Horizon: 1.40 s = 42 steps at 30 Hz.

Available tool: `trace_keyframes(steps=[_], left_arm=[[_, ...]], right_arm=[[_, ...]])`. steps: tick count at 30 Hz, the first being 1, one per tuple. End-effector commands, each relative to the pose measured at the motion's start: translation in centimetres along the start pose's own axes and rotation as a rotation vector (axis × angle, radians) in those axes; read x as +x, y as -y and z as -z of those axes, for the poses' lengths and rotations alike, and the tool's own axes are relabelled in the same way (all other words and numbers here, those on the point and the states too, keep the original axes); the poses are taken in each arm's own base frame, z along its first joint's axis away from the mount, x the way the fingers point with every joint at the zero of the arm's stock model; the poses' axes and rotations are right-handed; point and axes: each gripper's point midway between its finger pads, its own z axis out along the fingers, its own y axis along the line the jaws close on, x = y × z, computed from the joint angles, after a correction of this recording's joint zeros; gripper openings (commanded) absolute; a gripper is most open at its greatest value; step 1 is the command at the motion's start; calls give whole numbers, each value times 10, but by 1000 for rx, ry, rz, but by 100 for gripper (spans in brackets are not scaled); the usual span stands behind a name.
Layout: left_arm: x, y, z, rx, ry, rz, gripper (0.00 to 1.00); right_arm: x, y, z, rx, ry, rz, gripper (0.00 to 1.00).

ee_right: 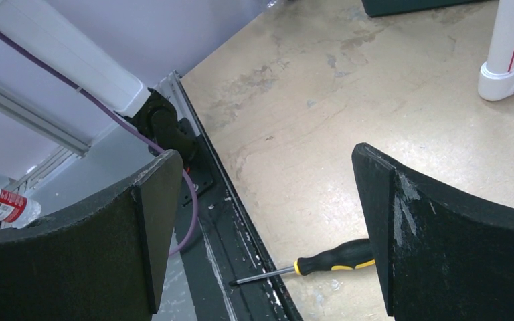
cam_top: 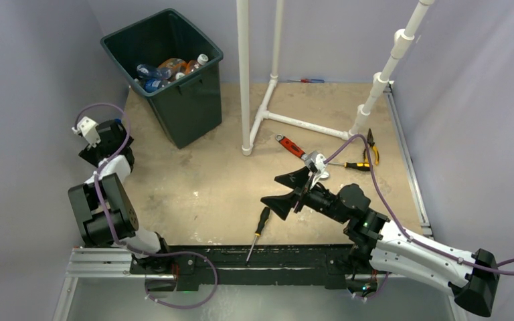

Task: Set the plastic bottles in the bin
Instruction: Pick up the plastic bottle from the corner of the board.

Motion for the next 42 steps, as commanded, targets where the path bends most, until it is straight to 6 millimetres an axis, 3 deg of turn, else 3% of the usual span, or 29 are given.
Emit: trace_keyframes(steps=[1,5,16,24,28,34,42], left_arm=[[13,4,-12,23,-49,-76,99],[16,-4,-20,-22,-62,-181,99],[-5,5,-31,-36,-23,-249,99],[13,-1,-47,-55,-76,-363,99],[35,-3,-55,-58,-137,-380,97],[58,-4,-57,-43,-192,-362,88],[58,8,-40,21,-206,-274,66]], right_arm=[[-6,-8,-3,-36,11,11,98],[-6,-8,-3,-36,15,10,97],[-2,-6,0,-29,5,3,98],[-4,-6,3,-24,9,8,98],[-3,-5,5,-21,10,2,98],[-5,-6,4,-22,15,9,98],[-10,-8,5,-30,37,12,98]])
